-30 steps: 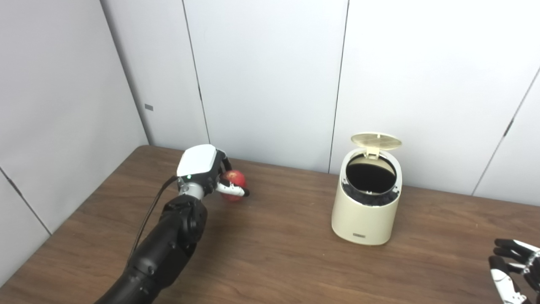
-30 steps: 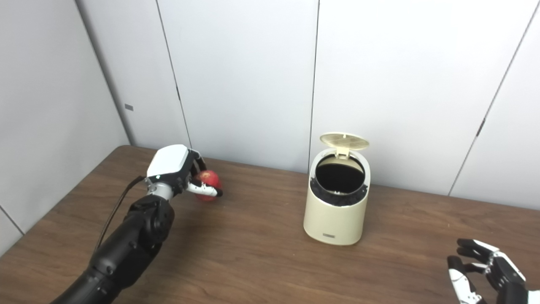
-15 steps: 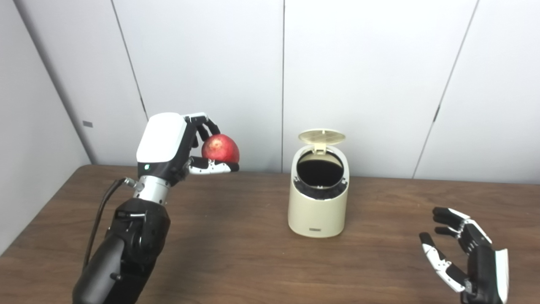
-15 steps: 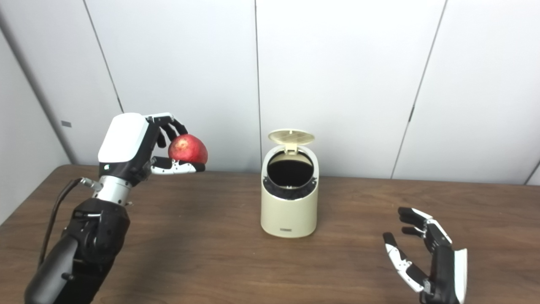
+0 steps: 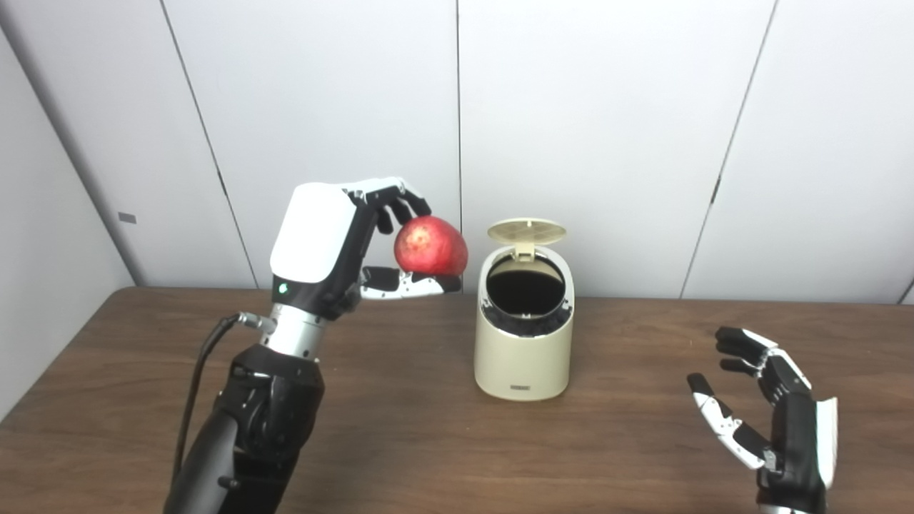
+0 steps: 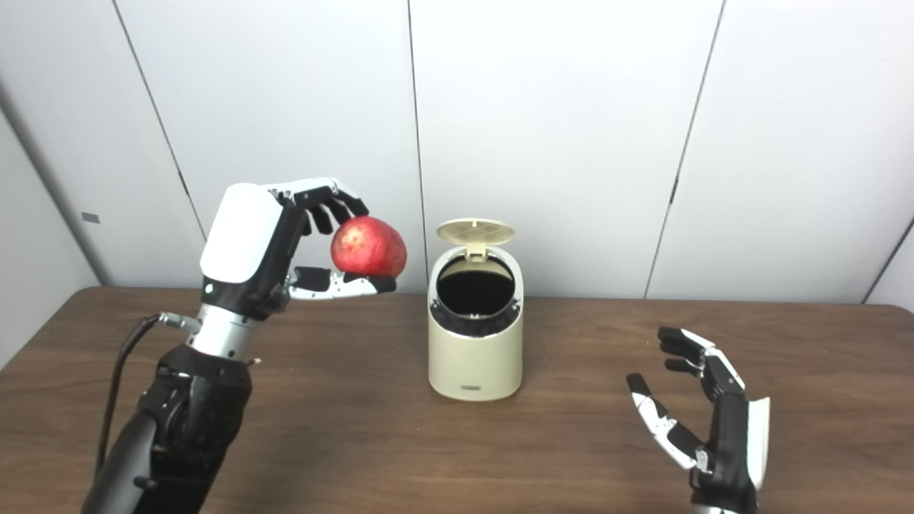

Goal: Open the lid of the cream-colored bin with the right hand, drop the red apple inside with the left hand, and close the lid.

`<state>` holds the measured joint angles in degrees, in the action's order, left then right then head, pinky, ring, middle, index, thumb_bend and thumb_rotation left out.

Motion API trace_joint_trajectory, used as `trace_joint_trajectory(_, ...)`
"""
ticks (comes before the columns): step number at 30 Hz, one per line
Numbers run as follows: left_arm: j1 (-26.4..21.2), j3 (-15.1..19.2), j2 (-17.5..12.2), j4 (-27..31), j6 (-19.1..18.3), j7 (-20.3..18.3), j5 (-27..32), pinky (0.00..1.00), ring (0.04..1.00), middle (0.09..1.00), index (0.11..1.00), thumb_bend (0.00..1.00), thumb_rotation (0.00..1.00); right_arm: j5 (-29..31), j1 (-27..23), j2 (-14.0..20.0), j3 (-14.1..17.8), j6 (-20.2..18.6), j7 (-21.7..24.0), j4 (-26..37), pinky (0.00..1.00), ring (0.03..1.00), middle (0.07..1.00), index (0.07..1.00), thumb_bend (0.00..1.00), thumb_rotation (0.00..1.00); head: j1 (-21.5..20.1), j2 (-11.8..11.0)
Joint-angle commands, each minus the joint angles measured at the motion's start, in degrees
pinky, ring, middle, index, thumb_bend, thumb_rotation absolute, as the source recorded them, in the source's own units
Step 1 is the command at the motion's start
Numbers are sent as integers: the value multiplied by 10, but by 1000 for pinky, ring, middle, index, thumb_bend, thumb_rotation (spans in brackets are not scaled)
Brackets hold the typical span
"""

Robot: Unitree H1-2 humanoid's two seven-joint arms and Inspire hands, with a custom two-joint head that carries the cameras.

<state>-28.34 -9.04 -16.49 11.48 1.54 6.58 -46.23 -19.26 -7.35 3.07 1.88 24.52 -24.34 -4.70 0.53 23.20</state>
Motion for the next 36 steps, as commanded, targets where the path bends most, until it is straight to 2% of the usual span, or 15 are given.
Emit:
trace_joint_trajectory(1,-33,-1,4,-6,20,17,-3,313,407,492,522,471,0,-14,15,-8,-16,24,-16,-56,593,670,678,665,249,7,-5,0)
trace_joint_trajectory(4,-34,-9,21,-22,27,14,-2,314,410,493,520,471,0,-10,14,-7,-23,24,-23,-59,606,679,686,669,253,29,-10,-1)
trace_joint_trajectory(8,-38,-16,34,-56,50,35,-9,308,406,495,521,471,0,-27,12,-10,-24,23,-32,-62,612,684,689,670,249,64,-15,-2)
trace_joint_trajectory(16,-72,-31,58,-156,66,63,-15,309,399,490,522,471,0,-26,7,-10,-29,23,-45,-74,609,685,691,669,261,89,-19,-4)
trace_joint_trajectory(20,-85,-36,63,-200,72,91,-23,305,397,489,522,470,0,-25,4,-6,-38,24,-57,-79,603,678,684,666,268,104,-21,-4)
trace_joint_trajectory(28,-91,-42,65,-256,73,122,-28,297,394,481,533,468,0,-28,2,-3,-47,24,-70,-82,608,678,683,661,268,153,-26,-4)
trace_joint_trajectory(33,-100,-49,62,-291,76,153,-36,298,397,483,531,469,0,-25,3,-3,-51,24,-72,-82,611,679,685,661,268,124,-28,-3)
trace_joint_trajectory(36,-102,-50,62,-295,73,150,-25,310,414,498,533,471,0,-21,2,3,-59,24,-77,-83,604,677,685,664,271,116,-28,-2)
